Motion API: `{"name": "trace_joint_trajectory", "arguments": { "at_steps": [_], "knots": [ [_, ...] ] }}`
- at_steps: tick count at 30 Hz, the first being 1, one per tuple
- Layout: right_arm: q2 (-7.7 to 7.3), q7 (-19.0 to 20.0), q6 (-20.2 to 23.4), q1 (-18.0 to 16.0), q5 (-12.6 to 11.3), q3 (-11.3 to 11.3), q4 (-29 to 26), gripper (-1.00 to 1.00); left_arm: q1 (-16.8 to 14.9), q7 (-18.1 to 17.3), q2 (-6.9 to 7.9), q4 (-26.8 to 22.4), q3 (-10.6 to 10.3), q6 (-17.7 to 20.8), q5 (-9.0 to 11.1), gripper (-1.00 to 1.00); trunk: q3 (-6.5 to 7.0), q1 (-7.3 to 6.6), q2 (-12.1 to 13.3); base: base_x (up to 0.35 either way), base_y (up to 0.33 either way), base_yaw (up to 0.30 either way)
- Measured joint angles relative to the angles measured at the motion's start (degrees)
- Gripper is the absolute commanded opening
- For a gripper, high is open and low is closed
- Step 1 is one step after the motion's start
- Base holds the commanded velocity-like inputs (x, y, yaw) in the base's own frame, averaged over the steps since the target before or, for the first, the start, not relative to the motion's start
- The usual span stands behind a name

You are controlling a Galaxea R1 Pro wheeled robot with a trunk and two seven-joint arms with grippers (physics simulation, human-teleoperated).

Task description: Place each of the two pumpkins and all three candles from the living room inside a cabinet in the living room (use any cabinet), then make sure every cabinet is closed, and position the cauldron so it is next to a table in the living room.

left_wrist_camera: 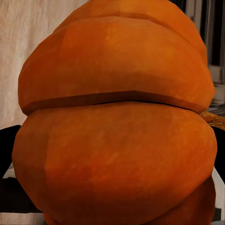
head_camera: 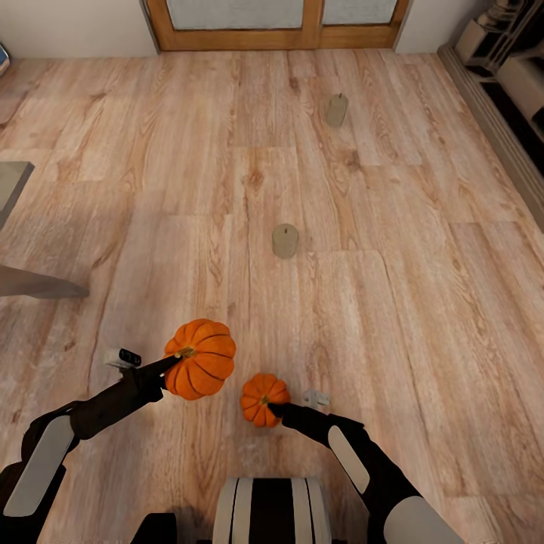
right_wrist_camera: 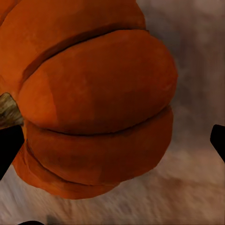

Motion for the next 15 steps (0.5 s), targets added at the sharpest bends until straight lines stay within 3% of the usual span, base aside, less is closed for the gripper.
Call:
{"name": "trace_joint_trajectory", "arguments": {
  "at_steps": [15],
  "knots": [
    [0.0, 1.86, -4.34, 0.0, 0.36, 0.13, 0.33, 1.0, 0.0, -0.02, -0.14, -0.27, -0.08, 0.04, 0.06, -1.0, -0.23, 0.02, -0.01, 0.0, 0.0, 0.0]
  ]
}}
